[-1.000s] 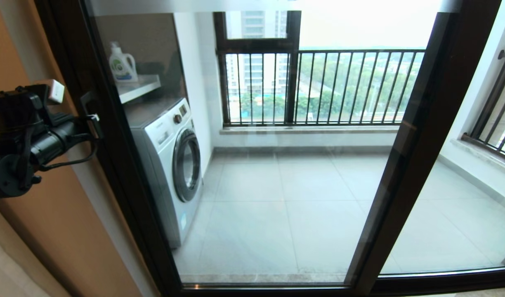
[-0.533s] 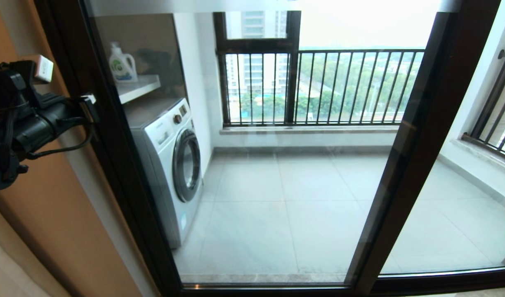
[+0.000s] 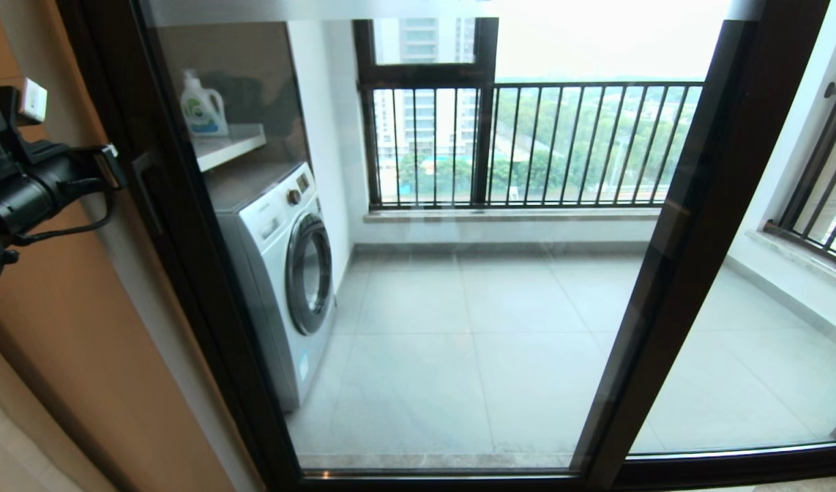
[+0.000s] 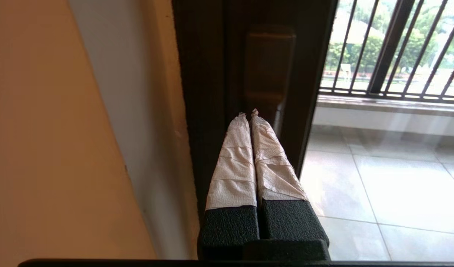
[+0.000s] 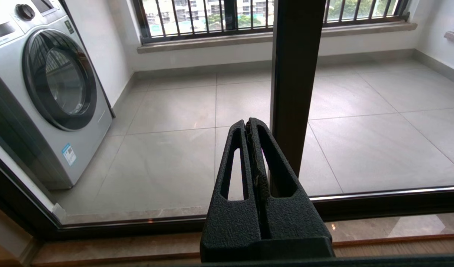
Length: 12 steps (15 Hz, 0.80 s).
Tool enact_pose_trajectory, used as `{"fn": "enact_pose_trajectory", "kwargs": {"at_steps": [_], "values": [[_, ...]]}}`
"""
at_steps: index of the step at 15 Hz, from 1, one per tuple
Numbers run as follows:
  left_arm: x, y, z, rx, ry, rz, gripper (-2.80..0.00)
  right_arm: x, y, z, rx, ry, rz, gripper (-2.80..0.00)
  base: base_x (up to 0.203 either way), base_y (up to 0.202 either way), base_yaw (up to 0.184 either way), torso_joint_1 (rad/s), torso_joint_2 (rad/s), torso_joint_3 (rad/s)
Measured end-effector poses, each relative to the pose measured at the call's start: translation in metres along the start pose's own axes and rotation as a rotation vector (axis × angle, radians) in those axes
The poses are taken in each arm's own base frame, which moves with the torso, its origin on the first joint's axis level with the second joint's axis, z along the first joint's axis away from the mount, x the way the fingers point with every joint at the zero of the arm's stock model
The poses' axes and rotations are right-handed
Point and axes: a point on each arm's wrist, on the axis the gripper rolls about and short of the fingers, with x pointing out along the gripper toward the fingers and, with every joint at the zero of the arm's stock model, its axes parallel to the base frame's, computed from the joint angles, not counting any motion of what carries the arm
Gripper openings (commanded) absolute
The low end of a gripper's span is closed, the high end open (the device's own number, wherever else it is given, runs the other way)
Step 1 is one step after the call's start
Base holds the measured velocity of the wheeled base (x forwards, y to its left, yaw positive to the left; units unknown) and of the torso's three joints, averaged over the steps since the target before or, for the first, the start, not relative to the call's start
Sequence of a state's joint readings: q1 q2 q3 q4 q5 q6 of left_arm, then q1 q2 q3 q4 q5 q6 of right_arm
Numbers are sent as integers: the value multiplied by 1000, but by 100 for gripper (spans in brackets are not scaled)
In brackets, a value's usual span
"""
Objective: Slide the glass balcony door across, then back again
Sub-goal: Open the slid door
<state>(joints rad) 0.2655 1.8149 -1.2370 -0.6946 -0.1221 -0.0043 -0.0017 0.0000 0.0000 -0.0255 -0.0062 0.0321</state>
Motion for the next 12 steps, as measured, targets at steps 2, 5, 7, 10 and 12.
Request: {"fn": "enact_pose_trajectory", "kwargs": {"at_steps": [2, 5, 7, 10, 12], "values": [[8, 6, -6, 1, 8, 14, -280, 0, 0, 0, 0, 0, 0, -280, 0, 0, 0, 0, 0, 0], [18, 12, -23, -1, 42, 27, -280, 0, 0, 0, 0, 0, 0, -280, 0, 0, 0, 0, 0, 0], [23, 15, -33, 17, 64, 32, -280, 0, 0, 0, 0, 0, 0, -280, 0, 0, 0, 0, 0, 0], [29, 16, -42, 48, 75, 30, -280, 0, 0, 0, 0, 0, 0, -280, 0, 0, 0, 0, 0, 0], [32, 14, -48, 48, 83, 24, -280, 0, 0, 0, 0, 0, 0, -280, 0, 0, 0, 0, 0, 0]]}}
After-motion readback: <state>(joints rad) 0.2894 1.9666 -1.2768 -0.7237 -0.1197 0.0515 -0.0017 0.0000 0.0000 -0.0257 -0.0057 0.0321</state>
